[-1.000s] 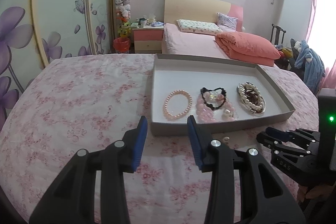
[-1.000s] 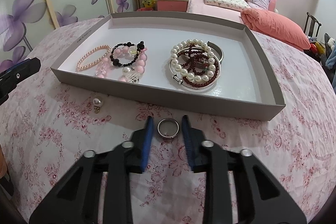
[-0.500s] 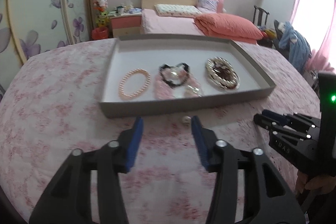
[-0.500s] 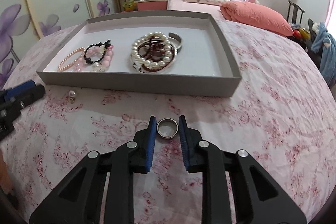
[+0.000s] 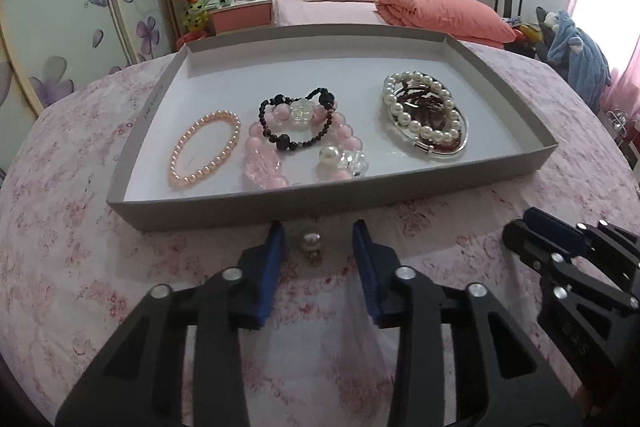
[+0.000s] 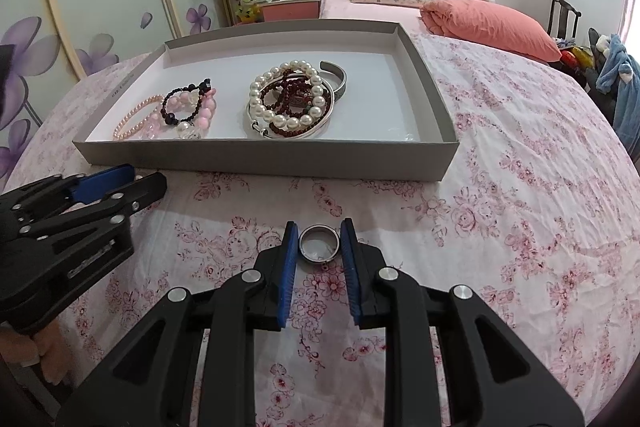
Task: Organize jewelry
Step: 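Grasp the silver ring with the right tool while the left tool grasps the second pearl earring, then carry the silver ring over the tray while the left tool carries the pearl earring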
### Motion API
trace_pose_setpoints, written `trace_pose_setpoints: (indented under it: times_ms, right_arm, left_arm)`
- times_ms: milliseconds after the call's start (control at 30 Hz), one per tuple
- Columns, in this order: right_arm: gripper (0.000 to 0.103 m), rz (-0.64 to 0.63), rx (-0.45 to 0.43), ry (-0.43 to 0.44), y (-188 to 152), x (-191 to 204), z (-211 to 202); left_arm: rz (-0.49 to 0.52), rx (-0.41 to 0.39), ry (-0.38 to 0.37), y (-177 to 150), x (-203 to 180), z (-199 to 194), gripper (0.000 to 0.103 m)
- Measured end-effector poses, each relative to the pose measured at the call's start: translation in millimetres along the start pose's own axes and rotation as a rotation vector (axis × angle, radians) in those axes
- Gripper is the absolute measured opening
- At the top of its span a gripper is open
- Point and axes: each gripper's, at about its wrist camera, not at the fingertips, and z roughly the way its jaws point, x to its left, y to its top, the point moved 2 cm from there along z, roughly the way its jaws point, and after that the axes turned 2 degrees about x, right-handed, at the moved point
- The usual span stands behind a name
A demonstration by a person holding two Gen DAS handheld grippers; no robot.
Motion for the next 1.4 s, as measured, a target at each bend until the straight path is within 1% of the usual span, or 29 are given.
trace_pose_setpoints:
  times_ms: [33,133,267,400,567,667,800,1100,1267,1333,1400]
  right_arm:
    - [0.023,0.001,0.0,0.001,0,0,0]
    - [0.023,0.0,0.0,0.0,0,-1,-1]
    - [0.023,0.001,0.0,0.002,0,-1,-1]
    - [0.023,-0.008,0.0,-0.005,-2,1,-1]
    - [0.023,-0.039,0.002,0.015,-5,16,-2]
    - [0.023,-0.045,0.003,0.015,-4,20,-1]
    - [0.023,-0.04,0.003,0.02,-4,19,-1]
    - [0.023,-0.037,0.003,0.024,-4,19,-1]
    - [0.023,-0.001,-0.006,0.046,-6,14,-4]
    - [0.023,0.01,-0.032,0.057,-6,13,-11]
    - [0.023,0.015,-0.076,0.065,-4,15,-21]
  left_arm:
    - [-0.004,-0.005,0.009,1,1,1,0.027]
    - [-0.013,-0.012,0.022,1,5,1,0.014]
    - [-0.022,-0.011,0.016,-3,14,-3,0.014]
    - [-0.016,-0.006,0.026,-16,30,-14,0.014]
    - [-0.012,-0.01,0.049,-33,52,-26,0.014]
    - [-0.03,-0.01,0.042,-35,60,-28,0.014]
    - [-0.028,-0.009,0.047,-35,58,-29,0.015]
    - [-0.036,-0.011,0.035,-36,60,-30,0.014]
    - [-0.059,-0.014,0.021,-37,63,-33,0.014]
    - [-0.072,-0.038,0.015,-36,65,-40,0.014]
    - [-0.08,-0.072,0.012,-35,67,-50,0.014]
